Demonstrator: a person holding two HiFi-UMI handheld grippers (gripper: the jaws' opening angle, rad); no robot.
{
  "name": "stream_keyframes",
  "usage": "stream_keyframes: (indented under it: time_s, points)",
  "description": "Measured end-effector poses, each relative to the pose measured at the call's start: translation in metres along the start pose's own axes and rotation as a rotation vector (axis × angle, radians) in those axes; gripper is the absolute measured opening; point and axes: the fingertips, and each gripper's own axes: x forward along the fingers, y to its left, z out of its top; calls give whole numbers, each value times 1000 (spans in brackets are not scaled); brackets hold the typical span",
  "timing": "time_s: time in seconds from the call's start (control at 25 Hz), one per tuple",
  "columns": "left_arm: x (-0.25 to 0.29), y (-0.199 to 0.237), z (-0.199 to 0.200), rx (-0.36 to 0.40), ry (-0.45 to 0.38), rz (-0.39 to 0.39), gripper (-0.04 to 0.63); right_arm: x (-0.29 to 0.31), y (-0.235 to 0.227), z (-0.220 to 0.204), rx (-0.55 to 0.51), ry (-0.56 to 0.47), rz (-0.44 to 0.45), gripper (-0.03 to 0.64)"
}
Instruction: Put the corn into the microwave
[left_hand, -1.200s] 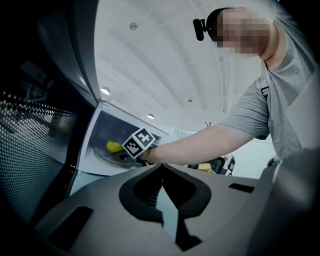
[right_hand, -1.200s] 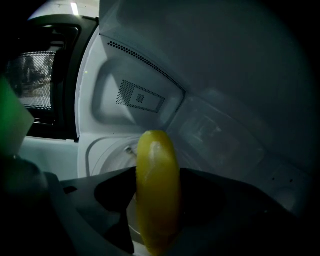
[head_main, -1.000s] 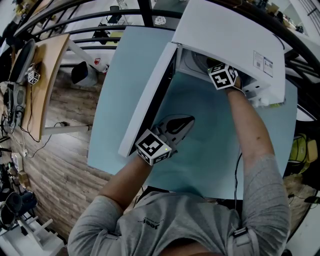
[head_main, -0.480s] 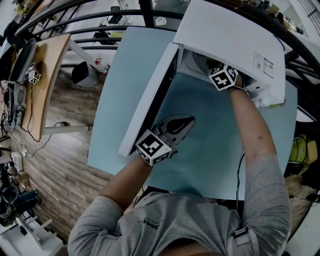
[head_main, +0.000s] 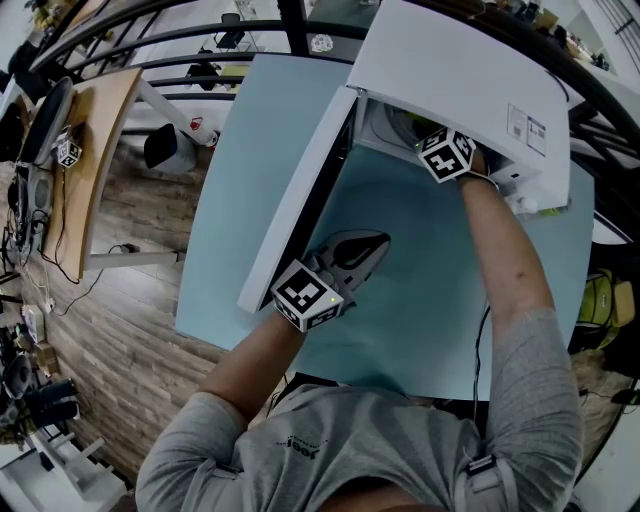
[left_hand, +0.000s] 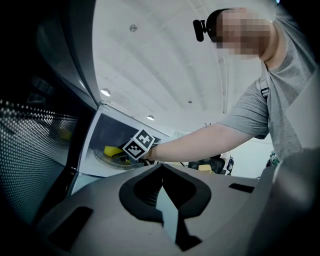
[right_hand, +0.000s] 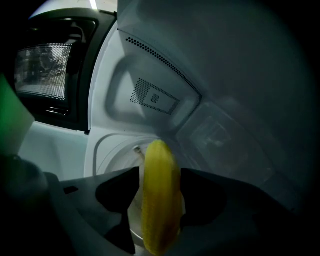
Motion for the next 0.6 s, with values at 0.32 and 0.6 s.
stream_keyframes:
  time_s: [0.32, 0.6]
  points:
    - [0, -1, -1, 5, 1, 1, 18, -1, 2, -1, 15, 6, 3, 262]
    - [-1, -2, 0, 7, -1, 2, 18, -3, 4, 2, 23, -8, 5, 270]
